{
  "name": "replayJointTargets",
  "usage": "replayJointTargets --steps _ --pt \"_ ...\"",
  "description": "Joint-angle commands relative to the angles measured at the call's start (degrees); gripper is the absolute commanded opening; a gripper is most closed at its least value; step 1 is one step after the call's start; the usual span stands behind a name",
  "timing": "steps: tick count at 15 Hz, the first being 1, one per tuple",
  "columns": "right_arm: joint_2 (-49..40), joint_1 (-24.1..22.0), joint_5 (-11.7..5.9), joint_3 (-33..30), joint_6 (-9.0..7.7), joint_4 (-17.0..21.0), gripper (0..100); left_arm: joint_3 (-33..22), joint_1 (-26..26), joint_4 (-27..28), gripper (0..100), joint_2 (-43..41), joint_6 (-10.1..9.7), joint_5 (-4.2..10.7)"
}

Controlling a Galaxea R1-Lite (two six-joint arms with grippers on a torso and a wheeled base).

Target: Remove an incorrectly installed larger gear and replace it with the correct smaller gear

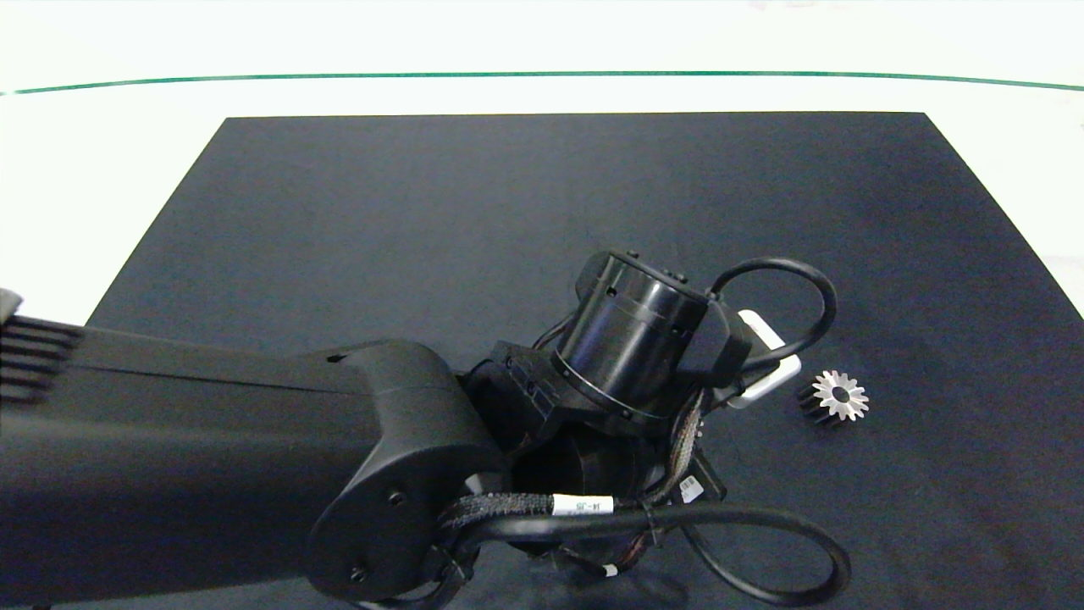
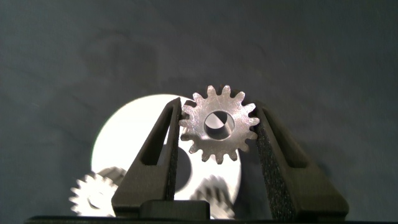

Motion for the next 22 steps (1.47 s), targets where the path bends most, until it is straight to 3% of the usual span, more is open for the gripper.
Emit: replayJointTargets --steps 1,7,15,22 --pt "-0.3 0.0 -0.11 0.1 -0.06 0.3 100 -3.0 0.7 1.7 22 1.9 0.31 0.13" --pt "-0.3 0.3 -0.02 0.1 -0.06 0.4 100 -4.8 2.6 1.9 22 4.6 0.57 0.22" --pt "-0.3 0.5 0.24 1.6 0.03 0.4 100 -4.7 4.8 2.3 22 4.4 2.59 0.22" --pt "-0.4 0.5 0.24 2.0 0.03 0.4 100 -4.2 4.7 4.3 22 3.1 2.5 0.22"
